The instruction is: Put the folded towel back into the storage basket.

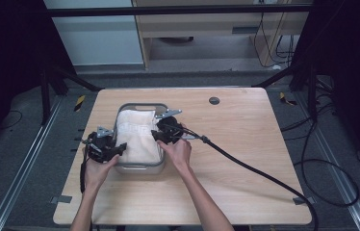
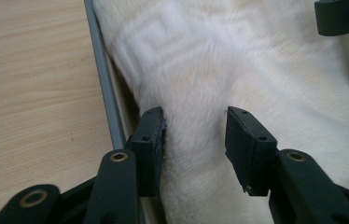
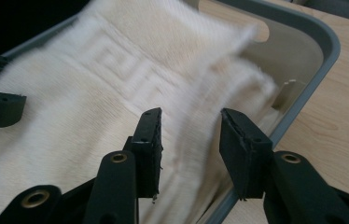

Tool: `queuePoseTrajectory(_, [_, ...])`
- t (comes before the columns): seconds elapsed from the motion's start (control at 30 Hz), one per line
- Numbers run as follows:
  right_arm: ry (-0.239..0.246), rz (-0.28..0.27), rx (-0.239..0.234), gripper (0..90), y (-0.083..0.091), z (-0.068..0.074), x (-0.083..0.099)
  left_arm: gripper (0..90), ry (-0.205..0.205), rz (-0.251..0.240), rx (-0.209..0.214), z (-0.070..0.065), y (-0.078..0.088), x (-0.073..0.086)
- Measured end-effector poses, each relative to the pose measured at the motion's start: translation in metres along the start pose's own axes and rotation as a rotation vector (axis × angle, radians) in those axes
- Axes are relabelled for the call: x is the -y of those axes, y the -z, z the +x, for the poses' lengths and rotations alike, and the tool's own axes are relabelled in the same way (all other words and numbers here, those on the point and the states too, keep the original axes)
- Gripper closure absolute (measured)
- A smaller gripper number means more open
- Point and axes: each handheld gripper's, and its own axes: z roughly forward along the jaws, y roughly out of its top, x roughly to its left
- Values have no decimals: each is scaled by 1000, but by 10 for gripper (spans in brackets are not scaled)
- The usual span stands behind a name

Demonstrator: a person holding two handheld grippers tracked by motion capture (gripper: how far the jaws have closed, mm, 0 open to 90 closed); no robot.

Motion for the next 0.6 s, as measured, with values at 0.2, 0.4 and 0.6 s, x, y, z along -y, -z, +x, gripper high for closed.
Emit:
queuePoseTrajectory(0.2, [5,-41,-5,582,12,1,-7,516,5,-87,7,0,14,-6])
queuePoseTrajectory(0.4, [18,-90,-4,523,31,-1,-13,458,6,-151,12,-3,26,-10])
queuePoseTrajectory(0.6, [38,-144,12,384,53,-7,-17,394,-13,-202,13,-8,34,-13])
